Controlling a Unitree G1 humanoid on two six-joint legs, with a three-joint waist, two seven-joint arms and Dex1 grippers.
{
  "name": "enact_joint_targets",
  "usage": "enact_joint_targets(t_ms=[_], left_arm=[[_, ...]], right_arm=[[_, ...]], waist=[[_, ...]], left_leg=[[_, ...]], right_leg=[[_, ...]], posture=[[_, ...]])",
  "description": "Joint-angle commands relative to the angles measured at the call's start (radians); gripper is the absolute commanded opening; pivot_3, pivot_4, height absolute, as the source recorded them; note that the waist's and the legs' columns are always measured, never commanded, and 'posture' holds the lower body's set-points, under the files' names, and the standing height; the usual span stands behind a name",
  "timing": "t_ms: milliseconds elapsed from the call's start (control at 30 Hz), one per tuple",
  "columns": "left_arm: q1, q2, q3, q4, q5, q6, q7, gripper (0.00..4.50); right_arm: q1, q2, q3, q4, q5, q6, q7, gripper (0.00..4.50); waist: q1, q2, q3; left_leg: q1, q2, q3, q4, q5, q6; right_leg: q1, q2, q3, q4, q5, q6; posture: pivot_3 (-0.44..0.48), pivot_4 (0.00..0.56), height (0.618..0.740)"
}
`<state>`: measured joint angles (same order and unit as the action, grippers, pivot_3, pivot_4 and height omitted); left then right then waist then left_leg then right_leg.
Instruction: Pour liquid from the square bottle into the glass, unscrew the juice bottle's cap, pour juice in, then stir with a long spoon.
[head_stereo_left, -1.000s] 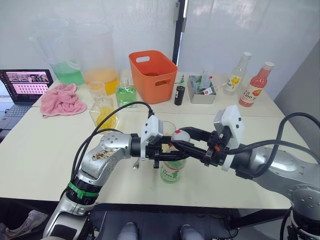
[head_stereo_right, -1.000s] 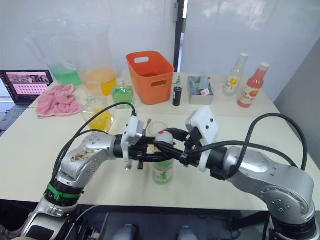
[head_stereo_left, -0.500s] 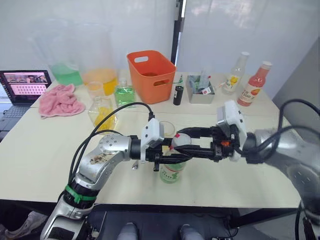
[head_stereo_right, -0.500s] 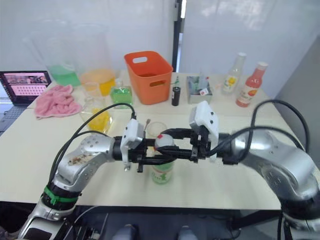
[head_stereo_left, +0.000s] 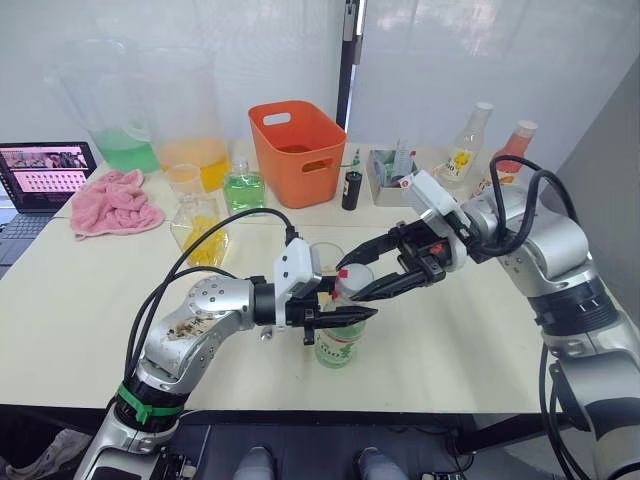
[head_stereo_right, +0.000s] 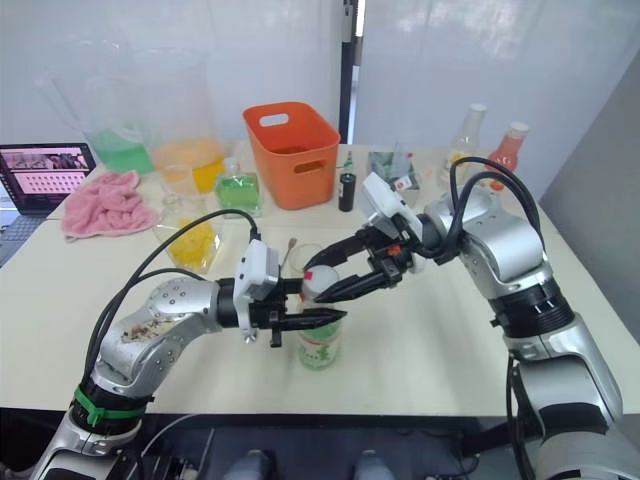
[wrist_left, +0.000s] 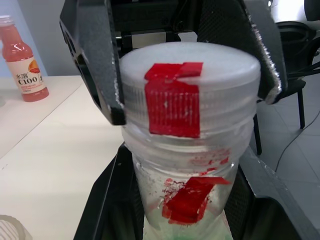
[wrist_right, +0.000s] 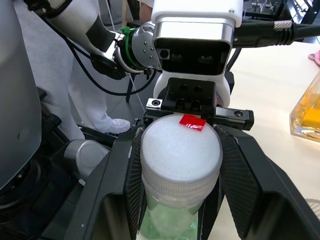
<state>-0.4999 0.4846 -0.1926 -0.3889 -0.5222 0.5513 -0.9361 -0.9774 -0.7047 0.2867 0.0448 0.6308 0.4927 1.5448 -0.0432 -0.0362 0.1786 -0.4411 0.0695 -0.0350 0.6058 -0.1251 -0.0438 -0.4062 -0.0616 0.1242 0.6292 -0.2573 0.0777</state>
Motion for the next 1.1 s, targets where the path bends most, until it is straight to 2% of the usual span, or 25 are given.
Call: enact_joint_targets(t_ms=[33, 167, 200, 467, 600, 733, 900, 1100], left_arm=[[0.015, 0.018, 0.012, -0.002, -0.004, 0.047, 0.025, 1.52], [0.013, 0.019, 0.012, -0.007, -0.016, 0.058, 0.031, 1.52], [0.013, 0.019, 0.012, -0.007, -0.02, 0.06, 0.031, 1.52], [0.006, 0.019, 0.005, 0.002, -0.032, 0.061, 0.015, 1.52], [-0.01, -0.001, -0.007, 0.038, -0.041, 0.055, -0.008, 1.52], [-0.022, -0.015, -0.018, 0.059, -0.043, 0.061, -0.019, 1.52], [-0.048, -0.03, -0.038, 0.095, -0.03, 0.05, -0.046, 1.52], [-0.062, -0.038, -0.044, 0.115, -0.021, 0.042, -0.065, 1.52]], right_arm=[[-0.021, -0.023, -0.056, -0.045, 0.022, 0.073, 0.007, 3.05], [0.009, -0.041, -0.134, -0.11, 0.078, 0.169, -0.059, 4.38], [0.033, -0.051, -0.166, -0.144, 0.098, 0.201, -0.089, 4.45], [0.187, -0.067, -0.366, -0.349, 0.251, 0.383, -0.339, 4.45], [0.39, 0.028, -0.502, -0.638, 0.345, 0.515, -0.786, 4.45], [0.447, 0.073, -0.553, -0.737, 0.412, 0.565, -1.032, 4.45], [0.486, 0.077, -0.534, -0.803, 0.463, 0.583, -1.182, 4.45], [0.505, 0.065, -0.494, -0.84, 0.488, 0.568, -1.255, 4.45]], waist=[[0.0, 0.0, 0.0], [0.001, 0.0, 0.0], [0.001, 0.0, 0.0], [-0.001, 0.0, 0.0], [0.004, 0.0, 0.0], [0.003, 0.0, 0.0], [0.006, 0.0, 0.0], [0.007, 0.0, 0.0]], left_leg=[[0.0, 0.0, 0.0, 0.0, 0.0, 0.0], [-0.001, 0.0, 0.0, 0.0, 0.0, 0.0], [-0.001, 0.0, 0.0, -0.001, 0.0, 0.0], [-0.001, 0.0, 0.0, -0.001, 0.0, 0.0], [-0.001, 0.0, -0.001, -0.001, 0.0, 0.0], [-0.004, -0.001, -0.001, 0.001, 0.0, 0.0], [-0.004, 0.0, -0.001, 0.001, 0.0, 0.0], [-0.004, 0.0, -0.001, 0.001, 0.0, 0.0]], right_leg=[[0.0, 0.0, 0.0, 0.0, 0.0, 0.0], [-0.002, 0.0, 0.0, 0.001, 0.0, 0.0], [-0.002, 0.0, 0.0, 0.001, 0.0, 0.0], [-0.002, 0.0, 0.0, 0.001, 0.0, 0.0], [-0.002, 0.0, 0.0, 0.0, 0.0, 0.0], [-0.004, 0.0, 0.001, 0.001, 0.0, 0.001], [-0.002, 0.0, 0.001, 0.0, 0.0, 0.0], [-0.002, 0.0, 0.001, -0.001, 0.0, 0.0]], posture=[[0.0, 0.15, 0.725], [0.0, 0.15, 0.725], [0.0, 0.15, 0.725], [0.0, 0.15, 0.725], [0.0, 0.15, 0.725], [0.0, 0.15, 0.725], [0.0, 0.15, 0.725], [0.0, 0.15, 0.725]])
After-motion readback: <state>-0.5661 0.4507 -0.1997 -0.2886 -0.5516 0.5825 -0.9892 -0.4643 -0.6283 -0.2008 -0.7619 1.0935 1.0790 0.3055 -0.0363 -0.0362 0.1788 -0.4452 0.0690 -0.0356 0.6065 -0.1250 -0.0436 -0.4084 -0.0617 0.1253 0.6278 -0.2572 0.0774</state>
